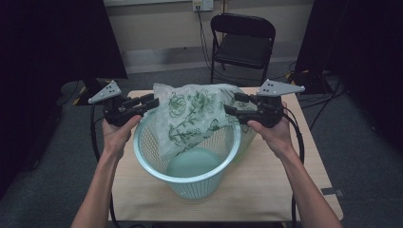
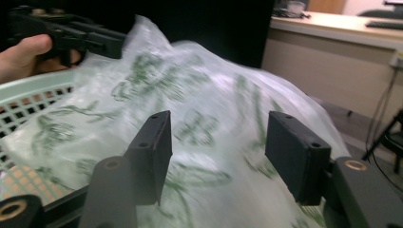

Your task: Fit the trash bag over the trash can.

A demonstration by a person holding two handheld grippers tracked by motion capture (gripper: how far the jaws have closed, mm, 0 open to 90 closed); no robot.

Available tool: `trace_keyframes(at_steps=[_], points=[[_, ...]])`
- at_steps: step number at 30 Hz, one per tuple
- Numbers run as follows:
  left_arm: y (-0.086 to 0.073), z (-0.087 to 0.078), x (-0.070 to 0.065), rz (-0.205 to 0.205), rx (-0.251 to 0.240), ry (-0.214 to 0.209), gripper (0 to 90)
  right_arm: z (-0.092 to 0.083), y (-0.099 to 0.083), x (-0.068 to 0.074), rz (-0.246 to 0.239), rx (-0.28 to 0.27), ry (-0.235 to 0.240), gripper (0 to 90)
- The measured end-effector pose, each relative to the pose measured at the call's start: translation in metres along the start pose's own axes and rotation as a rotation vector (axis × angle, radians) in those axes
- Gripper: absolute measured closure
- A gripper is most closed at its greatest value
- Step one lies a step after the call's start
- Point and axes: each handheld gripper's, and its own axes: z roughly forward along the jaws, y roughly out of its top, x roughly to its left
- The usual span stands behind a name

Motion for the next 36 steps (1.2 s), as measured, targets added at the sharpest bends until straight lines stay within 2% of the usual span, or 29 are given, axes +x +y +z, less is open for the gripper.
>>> trace_keyframes(at_steps=[1,2,4,7,9,10,11,12,13,14,16,17,18,19,20,24,26,29,34,36], points=[[0.000,0.000,0.000,0.000,0.000,0.000,84.7,0.000,0.000,0.000,0.000,0.000,0.000,39.5],[-0.002,-0.006,-0.004,0.018,-0.008,-0.011,89.6,0.000,-0.006,-0.004,0.023,-0.002,-0.010,36.1],[-0.003,-0.010,-0.010,0.037,0.007,-0.030,90.0,0.002,-0.011,-0.006,0.047,0.006,0.006,33.6],[-0.004,-0.019,-0.019,0.068,0.035,-0.049,90.0,0.008,-0.015,-0.008,0.072,0.026,0.029,34.3],[-0.007,-0.025,-0.025,0.083,0.041,-0.076,90.0,0.013,-0.016,-0.009,0.082,0.041,0.053,40.1],[-0.008,-0.028,-0.027,0.082,0.041,-0.075,90.0,0.015,-0.016,-0.009,0.074,0.053,0.065,43.7],[-0.008,-0.028,-0.027,0.082,0.041,-0.075,90.0,0.015,-0.016,-0.009,0.074,0.053,0.065,43.7],[-0.010,-0.034,-0.028,0.077,0.016,-0.097,90.0,0.019,-0.016,-0.008,0.060,0.077,0.070,49.6],[-0.010,-0.034,-0.028,0.077,0.016,-0.097,88.5,0.020,-0.016,-0.007,0.052,0.080,0.073,54.7],[-0.011,-0.036,-0.026,0.068,-0.012,-0.074,82.8,0.021,-0.016,-0.006,0.044,0.077,0.074,57.7],[-0.010,-0.037,-0.024,0.055,-0.027,-0.060,65.2,0.022,-0.015,-0.004,0.020,0.073,0.065,63.4],[-0.008,-0.036,-0.021,0.035,-0.073,-0.011,56.6,0.021,-0.014,-0.003,0.014,0.072,0.054,66.6],[-0.006,-0.035,-0.019,0.031,-0.083,0.010,47.9,0.021,-0.013,-0.003,0.006,0.072,0.042,69.4],[-0.006,-0.035,-0.019,0.031,-0.083,0.010,40.2,0.021,-0.013,-0.003,0.006,0.072,0.042,69.4],[-0.002,-0.029,-0.015,0.030,-0.062,0.029,37.3,0.019,-0.012,-0.004,-0.001,0.057,0.033,75.1],[0.001,-0.020,-0.011,0.016,-0.057,0.029,38.3,0.013,-0.010,-0.007,0.010,0.026,0.045,89.4],[0.000,-0.015,-0.012,0.008,-0.056,0.010,39.1,0.011,-0.007,-0.005,0.008,0.015,0.055,90.0],[-0.001,-0.014,-0.015,0.014,-0.050,0.004,39.2,0.007,0.002,0.001,-0.007,-0.008,0.074,90.0],[0.005,-0.019,-0.021,0.029,-0.078,-0.005,39.6,-0.003,0.028,0.016,-0.053,-0.067,0.108,90.0],[0.009,-0.019,-0.023,0.038,-0.079,-0.010,39.6,-0.002,0.038,0.022,-0.062,-0.085,0.136,90.0]])
